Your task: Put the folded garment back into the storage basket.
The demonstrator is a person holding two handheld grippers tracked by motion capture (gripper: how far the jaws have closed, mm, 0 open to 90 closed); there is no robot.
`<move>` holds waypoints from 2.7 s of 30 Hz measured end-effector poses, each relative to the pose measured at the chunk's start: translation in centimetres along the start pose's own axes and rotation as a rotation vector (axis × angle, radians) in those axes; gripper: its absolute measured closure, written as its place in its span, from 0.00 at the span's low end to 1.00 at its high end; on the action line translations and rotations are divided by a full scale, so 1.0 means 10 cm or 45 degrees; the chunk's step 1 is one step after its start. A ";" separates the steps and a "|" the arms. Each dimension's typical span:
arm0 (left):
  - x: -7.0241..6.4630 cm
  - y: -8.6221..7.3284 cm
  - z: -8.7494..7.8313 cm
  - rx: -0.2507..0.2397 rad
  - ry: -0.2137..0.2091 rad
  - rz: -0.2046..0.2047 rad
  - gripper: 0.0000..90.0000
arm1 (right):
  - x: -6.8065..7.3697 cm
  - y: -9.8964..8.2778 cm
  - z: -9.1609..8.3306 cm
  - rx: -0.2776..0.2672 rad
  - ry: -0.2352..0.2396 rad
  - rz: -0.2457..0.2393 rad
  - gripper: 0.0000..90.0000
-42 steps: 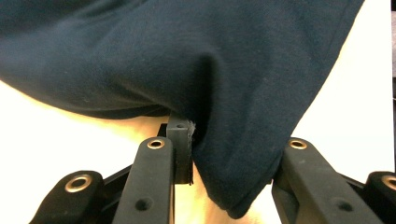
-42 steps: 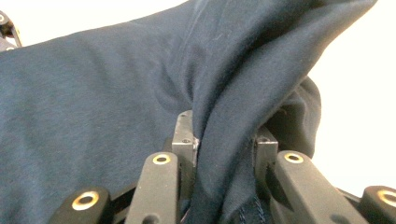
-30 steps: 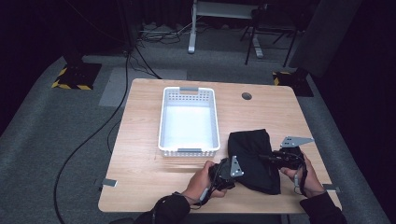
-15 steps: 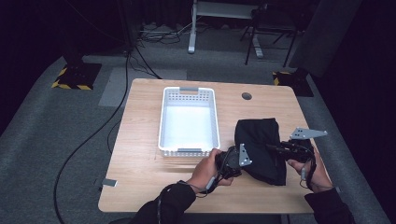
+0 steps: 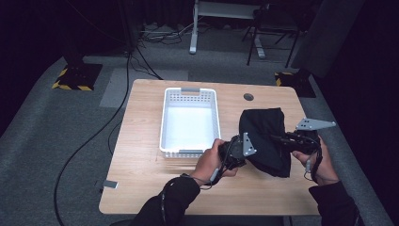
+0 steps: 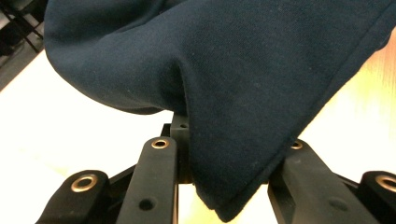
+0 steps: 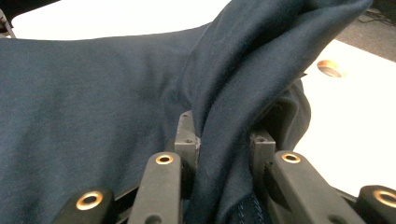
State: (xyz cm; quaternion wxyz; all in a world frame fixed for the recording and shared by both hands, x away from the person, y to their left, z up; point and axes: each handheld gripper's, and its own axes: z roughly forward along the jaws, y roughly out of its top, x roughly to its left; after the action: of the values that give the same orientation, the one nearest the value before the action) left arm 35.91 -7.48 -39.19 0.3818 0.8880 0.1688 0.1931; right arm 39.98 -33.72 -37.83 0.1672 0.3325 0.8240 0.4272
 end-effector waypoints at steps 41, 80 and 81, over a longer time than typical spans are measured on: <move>0.55 -0.06 -0.42 -0.060 0.198 -0.122 0.84 | 0.15 0.69 0.38 -0.043 0.061 -0.064 0.82; 0.99 -0.87 -0.94 0.036 0.426 -0.281 0.84 | 0.75 1.33 1.32 0.003 0.191 -0.206 0.82; 1.00 -0.89 -0.93 0.036 0.431 -0.290 0.84 | 0.76 1.34 1.35 0.007 0.191 -0.208 0.82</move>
State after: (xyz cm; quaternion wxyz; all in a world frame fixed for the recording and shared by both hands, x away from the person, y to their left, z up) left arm 38.85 8.50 -37.77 0.3548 0.8232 0.3328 0.2928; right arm 47.41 -14.91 -34.67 0.1385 0.2318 0.8597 0.4336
